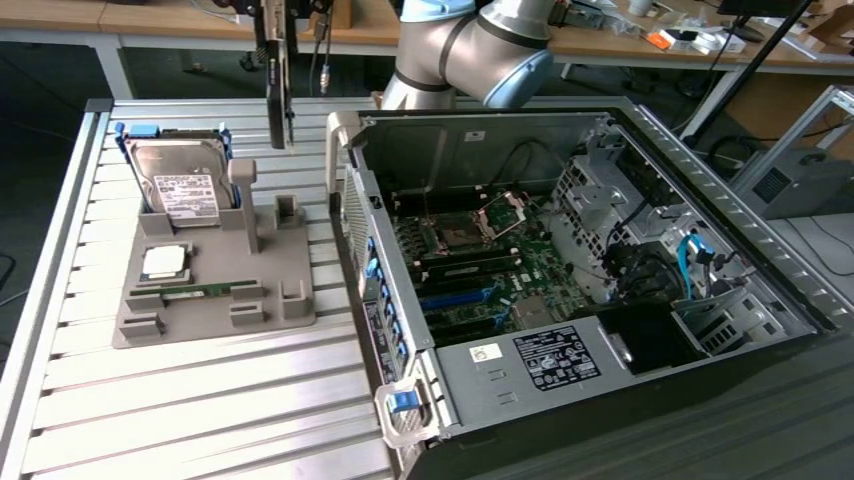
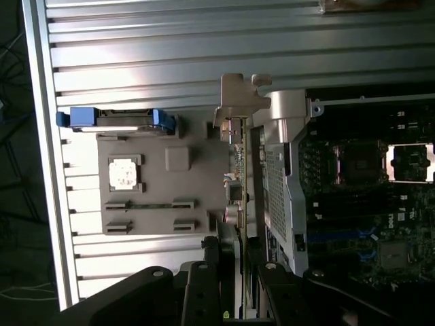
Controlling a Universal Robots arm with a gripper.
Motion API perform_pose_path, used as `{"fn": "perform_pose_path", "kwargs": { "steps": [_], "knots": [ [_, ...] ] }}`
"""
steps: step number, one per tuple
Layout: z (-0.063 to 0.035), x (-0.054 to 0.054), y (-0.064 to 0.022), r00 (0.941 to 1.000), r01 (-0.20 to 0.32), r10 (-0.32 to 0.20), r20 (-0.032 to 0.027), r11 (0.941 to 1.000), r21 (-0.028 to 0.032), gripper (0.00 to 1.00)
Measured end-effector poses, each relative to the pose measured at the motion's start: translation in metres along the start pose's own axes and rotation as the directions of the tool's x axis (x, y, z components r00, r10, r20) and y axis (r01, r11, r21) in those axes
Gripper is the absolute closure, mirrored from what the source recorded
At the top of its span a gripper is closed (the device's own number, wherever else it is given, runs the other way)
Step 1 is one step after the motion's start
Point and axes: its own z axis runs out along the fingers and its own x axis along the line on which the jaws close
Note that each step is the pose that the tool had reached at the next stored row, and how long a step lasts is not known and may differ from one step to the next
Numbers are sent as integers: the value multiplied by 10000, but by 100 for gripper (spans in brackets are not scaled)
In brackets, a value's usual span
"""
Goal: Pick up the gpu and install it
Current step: 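Pick up the gpu and move the gpu toward the slot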
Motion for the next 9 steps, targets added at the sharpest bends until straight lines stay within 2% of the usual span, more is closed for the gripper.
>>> {"fn": "perform_pose_path", "kwargs": {
  "steps": [5,9],
  "knots": [
    [3,-27,-18,10000,2,-2,7,10000,68,73],
    [3,-50,-24,10000,3,-3,12,9999,149,73]
  ]
}}
